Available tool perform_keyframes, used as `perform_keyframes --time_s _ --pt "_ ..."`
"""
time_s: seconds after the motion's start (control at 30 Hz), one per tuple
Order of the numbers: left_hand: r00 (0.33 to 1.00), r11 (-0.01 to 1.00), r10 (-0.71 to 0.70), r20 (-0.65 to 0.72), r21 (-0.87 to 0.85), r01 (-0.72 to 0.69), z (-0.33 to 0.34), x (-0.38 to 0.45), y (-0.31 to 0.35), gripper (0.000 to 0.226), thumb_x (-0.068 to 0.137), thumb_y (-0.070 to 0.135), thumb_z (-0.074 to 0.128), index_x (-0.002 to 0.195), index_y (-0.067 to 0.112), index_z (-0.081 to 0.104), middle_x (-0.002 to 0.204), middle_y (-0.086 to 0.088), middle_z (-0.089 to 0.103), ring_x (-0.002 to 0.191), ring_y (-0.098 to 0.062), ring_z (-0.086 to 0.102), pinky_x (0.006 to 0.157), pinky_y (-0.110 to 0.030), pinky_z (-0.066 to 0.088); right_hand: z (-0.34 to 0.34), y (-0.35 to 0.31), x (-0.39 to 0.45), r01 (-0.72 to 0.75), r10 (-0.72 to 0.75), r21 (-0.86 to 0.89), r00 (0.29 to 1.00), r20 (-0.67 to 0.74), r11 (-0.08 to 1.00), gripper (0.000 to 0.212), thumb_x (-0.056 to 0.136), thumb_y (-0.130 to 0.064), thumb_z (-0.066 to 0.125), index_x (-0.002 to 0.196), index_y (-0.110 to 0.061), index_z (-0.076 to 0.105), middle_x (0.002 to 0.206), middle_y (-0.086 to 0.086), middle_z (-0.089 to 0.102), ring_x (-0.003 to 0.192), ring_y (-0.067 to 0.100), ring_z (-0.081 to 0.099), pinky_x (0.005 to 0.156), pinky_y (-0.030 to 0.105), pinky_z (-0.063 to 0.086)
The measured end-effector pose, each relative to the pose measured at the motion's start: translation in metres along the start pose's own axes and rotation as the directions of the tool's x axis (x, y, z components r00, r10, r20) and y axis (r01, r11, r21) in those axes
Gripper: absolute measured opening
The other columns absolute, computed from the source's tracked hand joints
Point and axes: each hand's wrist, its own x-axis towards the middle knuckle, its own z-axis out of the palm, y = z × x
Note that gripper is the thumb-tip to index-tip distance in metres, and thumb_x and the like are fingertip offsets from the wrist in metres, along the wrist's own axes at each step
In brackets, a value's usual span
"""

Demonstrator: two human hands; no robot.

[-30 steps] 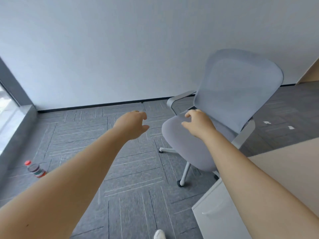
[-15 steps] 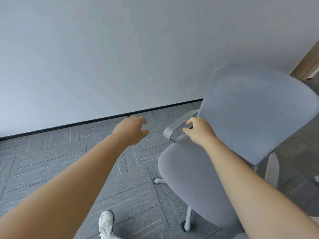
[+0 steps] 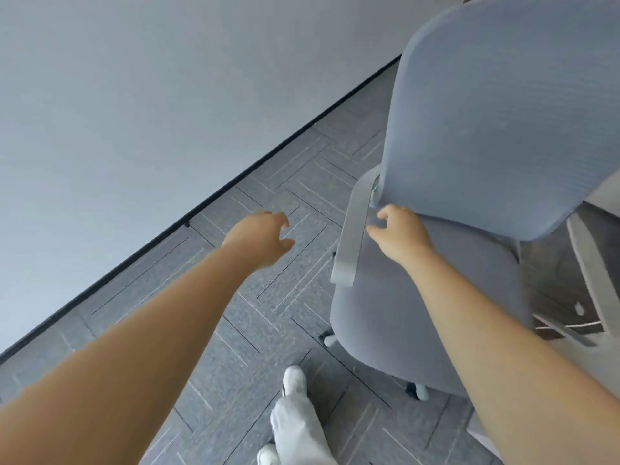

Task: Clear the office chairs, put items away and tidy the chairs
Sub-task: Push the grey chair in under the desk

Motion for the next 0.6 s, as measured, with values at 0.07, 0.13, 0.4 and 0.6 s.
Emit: perform_keyframes --time_s 0.07,0.13,0.4,0.6 --pt "0.998 0.999 0.044 0.039 0.026 -0.045 0.004 0.038 -0.005 0.040 0.092 0.030 0.052 0.128 0.013 0.049 0.132 -0.009 0.054 0.118 -0.027 0.054 0.102 -0.043 0.046 0.016 -0.001 0.030 -0.063 0.063 0.024 0.998 -0.002 0.998 0.041 0.090 -0.022 0.052 0.127 -0.004 0.048 0.135 0.015 0.046 0.121 0.033 0.048 0.095 0.038 0.044" --pt "0.994 0.995 0.074 0.078 0.056 -0.078 0.012 0.079 -0.010 0.039 0.092 0.030 0.052 0.127 0.013 0.049 0.132 -0.008 0.055 0.118 -0.027 0.054 0.102 -0.042 0.046 0.035 0.001 0.064 -0.125 0.126 0.054 0.992 -0.008 0.991 0.044 0.089 -0.022 0.054 0.128 -0.003 0.046 0.136 0.016 0.044 0.124 0.032 0.045 0.095 0.038 0.043" --pt "0.954 0.972 0.203 0.219 0.072 -0.223 0.040 0.233 -0.019 0.039 0.092 0.029 0.051 0.128 0.013 0.049 0.133 -0.008 0.055 0.117 -0.026 0.055 0.101 -0.040 0.046 0.108 0.007 0.191 -0.403 0.416 0.227 0.910 -0.008 0.887 0.060 0.086 -0.028 0.061 0.130 0.001 0.035 0.136 0.018 0.038 0.119 0.036 0.047 0.094 0.044 0.044" --pt "0.892 0.945 0.288 0.349 0.048 -0.324 0.066 0.282 -0.026 0.039 0.092 0.027 0.051 0.128 0.013 0.049 0.132 -0.008 0.055 0.117 -0.025 0.055 0.102 -0.040 0.045 0.139 0.014 0.228 -0.523 0.551 0.312 0.835 -0.002 0.793 0.062 0.083 -0.030 0.065 0.128 0.002 0.037 0.131 0.017 0.047 0.115 0.035 0.053 0.088 0.040 0.046"
